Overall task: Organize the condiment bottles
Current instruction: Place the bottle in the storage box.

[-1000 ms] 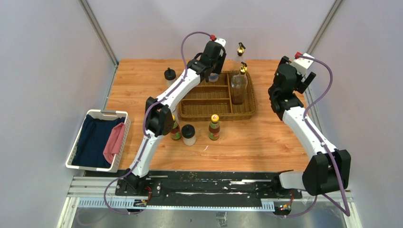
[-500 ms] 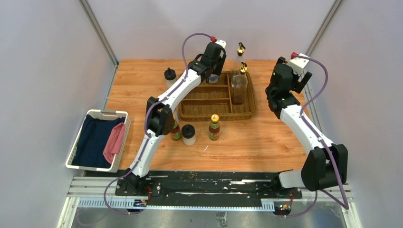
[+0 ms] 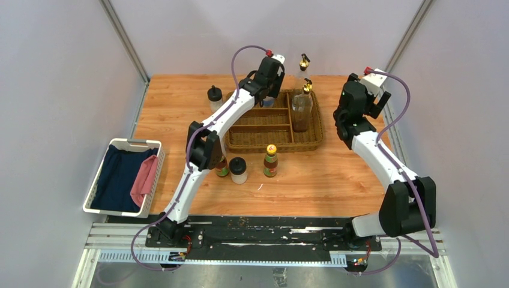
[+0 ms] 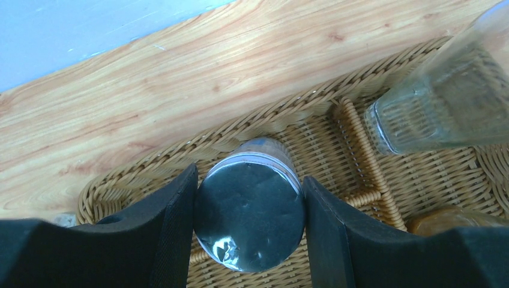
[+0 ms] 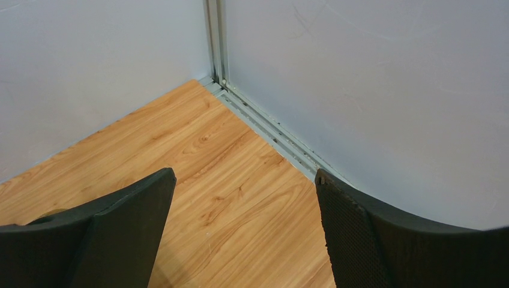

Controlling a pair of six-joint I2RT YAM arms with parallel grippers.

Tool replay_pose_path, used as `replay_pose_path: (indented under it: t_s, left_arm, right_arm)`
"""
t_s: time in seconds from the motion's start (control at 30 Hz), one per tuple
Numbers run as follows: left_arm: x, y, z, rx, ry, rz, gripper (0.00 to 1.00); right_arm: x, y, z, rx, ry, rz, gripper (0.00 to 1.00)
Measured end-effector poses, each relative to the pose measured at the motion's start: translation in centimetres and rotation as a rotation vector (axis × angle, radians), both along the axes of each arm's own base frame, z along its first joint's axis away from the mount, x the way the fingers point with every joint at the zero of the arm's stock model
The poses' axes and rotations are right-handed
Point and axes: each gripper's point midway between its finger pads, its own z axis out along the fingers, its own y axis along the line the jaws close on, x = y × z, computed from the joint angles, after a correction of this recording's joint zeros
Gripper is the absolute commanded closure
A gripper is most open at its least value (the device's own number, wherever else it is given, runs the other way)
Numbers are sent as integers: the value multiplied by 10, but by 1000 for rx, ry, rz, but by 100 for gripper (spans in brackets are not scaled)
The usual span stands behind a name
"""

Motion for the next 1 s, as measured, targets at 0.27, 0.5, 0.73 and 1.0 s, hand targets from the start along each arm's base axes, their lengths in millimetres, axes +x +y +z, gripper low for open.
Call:
replay_pose_path:
  t_s: [0.27, 0.5, 0.73, 1.0]
  left_arm:
    - [2, 2, -1, -3, 2, 1, 73]
    - [3, 1, -1, -8, 2, -6, 37]
    - [8, -3, 5, -29, -26, -14, 22]
    - [11, -5, 9, -43, -45, -16, 19]
  right_arm:
    - [3, 1, -7, -3, 15, 0, 9]
    - [4, 1, -9, -4, 20, 0, 9]
    - [6, 2, -11, -6, 26, 2, 9]
    - [7, 3, -13, -8, 28, 4, 9]
